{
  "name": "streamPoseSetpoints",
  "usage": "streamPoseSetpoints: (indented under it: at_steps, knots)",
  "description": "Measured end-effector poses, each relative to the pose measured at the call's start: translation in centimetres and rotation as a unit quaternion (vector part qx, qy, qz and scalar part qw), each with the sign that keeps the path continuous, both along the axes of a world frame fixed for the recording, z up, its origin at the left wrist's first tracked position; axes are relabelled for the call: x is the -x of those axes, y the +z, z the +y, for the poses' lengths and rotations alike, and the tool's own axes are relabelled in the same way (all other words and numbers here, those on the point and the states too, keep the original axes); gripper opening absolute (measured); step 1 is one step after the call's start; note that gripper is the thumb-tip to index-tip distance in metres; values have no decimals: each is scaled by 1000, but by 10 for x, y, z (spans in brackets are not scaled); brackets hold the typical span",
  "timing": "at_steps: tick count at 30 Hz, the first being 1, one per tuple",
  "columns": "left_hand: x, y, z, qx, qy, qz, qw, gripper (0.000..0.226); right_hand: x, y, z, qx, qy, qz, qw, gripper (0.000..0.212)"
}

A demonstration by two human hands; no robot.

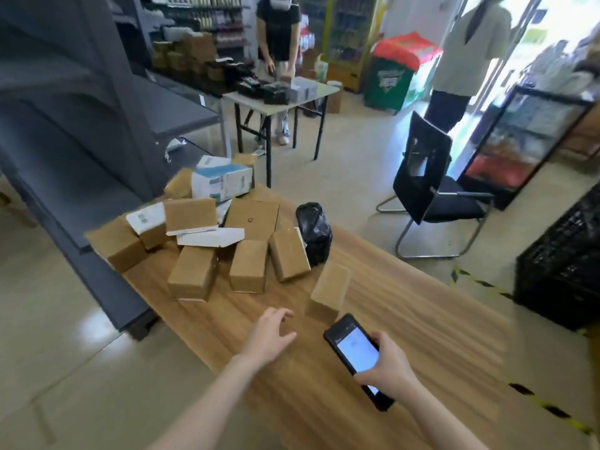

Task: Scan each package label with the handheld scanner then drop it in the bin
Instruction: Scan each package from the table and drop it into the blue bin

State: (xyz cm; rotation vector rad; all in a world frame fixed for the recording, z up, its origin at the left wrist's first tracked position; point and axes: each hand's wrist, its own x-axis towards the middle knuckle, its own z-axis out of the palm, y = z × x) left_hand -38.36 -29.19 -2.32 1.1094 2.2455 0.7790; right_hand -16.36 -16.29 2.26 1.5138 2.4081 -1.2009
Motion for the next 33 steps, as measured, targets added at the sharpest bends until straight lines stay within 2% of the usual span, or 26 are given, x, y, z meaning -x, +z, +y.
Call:
streamPoseSetpoints:
  at_steps: [6,10,14,16,20,26,33]
  knots:
    - [-33,9,79,-6,0,35,999,57,-34,-2,37,1,-55,10,998,92]
    - [-42,12,110,42,-4,79,996,67,-50,-8,53,12,-76,24,997,91]
    - [-46,6,140,89,-14,85,992,79,-60,-18,68,30,-88,15,996,88]
    - [-47,-2,149,111,-14,69,991,79,-63,-23,71,42,-92,7,995,90]
    - [-34,-17,159,76,-8,75,994,69,-61,-30,80,50,-108,-2,993,97]
    - [-3,-30,164,21,-59,-12,998,66,-52,-31,90,47,-150,-2,988,92]
    - [29,-43,170,36,-117,-79,989,60,-35,-29,86,42,-206,-9,978,92]
